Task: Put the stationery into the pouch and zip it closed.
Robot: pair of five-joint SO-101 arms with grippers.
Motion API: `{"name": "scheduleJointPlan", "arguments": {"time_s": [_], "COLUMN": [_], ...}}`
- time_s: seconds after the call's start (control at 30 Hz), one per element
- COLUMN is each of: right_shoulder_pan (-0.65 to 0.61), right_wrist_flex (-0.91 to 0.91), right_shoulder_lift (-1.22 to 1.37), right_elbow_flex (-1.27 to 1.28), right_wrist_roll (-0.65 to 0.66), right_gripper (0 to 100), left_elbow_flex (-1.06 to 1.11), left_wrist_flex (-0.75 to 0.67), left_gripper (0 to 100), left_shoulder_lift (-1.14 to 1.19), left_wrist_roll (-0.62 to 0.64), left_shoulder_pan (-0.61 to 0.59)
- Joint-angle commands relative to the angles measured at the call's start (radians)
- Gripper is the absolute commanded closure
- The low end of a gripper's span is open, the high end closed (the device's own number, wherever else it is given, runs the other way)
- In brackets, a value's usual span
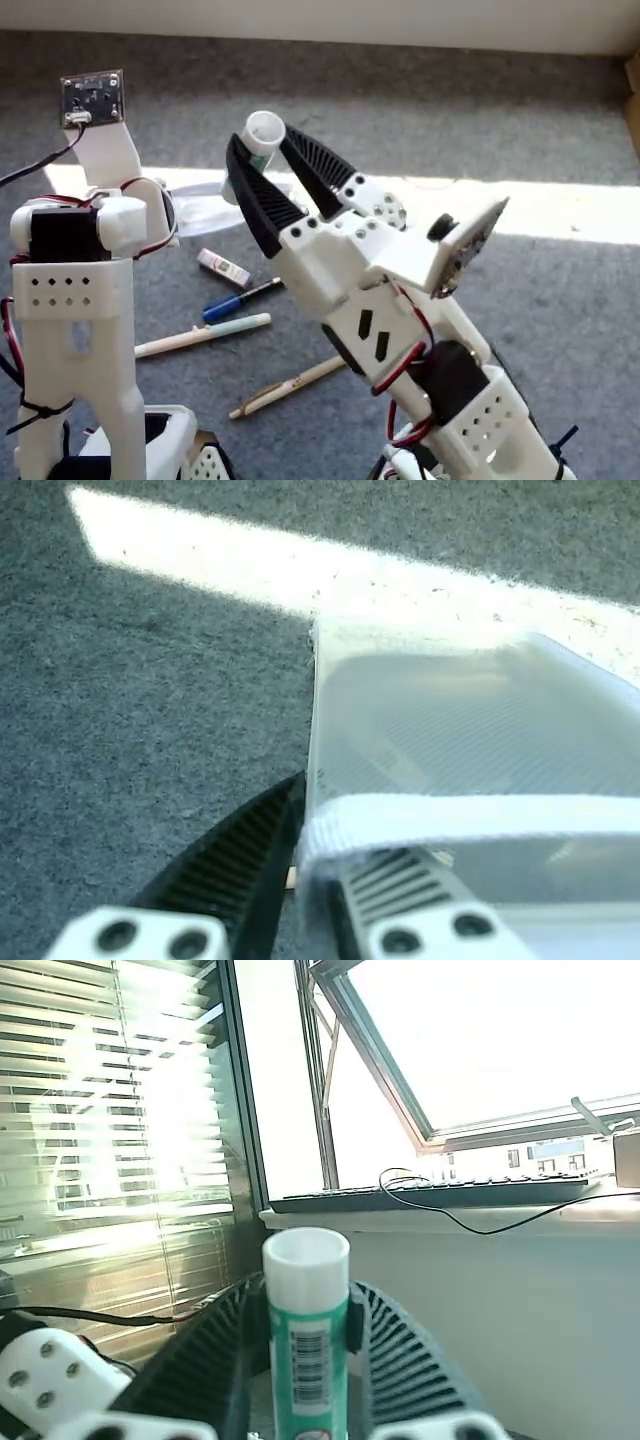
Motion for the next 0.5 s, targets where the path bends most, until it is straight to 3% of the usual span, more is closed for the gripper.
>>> {"name": "scheduleJointPlan", "arguments": {"time_s": [0.0, 0.13, 0.23, 0.47], "right_shoulder_pan": [-0.01, -0.01, -0.027, -0.12], "right_wrist_flex": [-0.09, -0.099, -0.113, -0.429], "right_shoulder_lift": [0.047, 0.059, 0.054, 0.054], "right_elbow_flex": [-0.005, 0.015, 0.076, 0.298], "right_wrist_roll": [-0.002, 0.005, 0.123, 0.339], "right_gripper": [99.3, 99.3, 99.3, 99.3], "left_elbow_flex": [0.005, 0.005, 0.005, 0.005], "left_wrist_flex": [-0.018, -0.018, -0.018, -0.018], "left_gripper": [99, 99, 99, 99], "left_shoulder_lift": [0.016, 0.016, 0.016, 0.016], "left_wrist_roll": [0.005, 0.005, 0.005, 0.005], "left_shoulder_pan": [-0.012, -0.013, -0.013, -0.012]}}
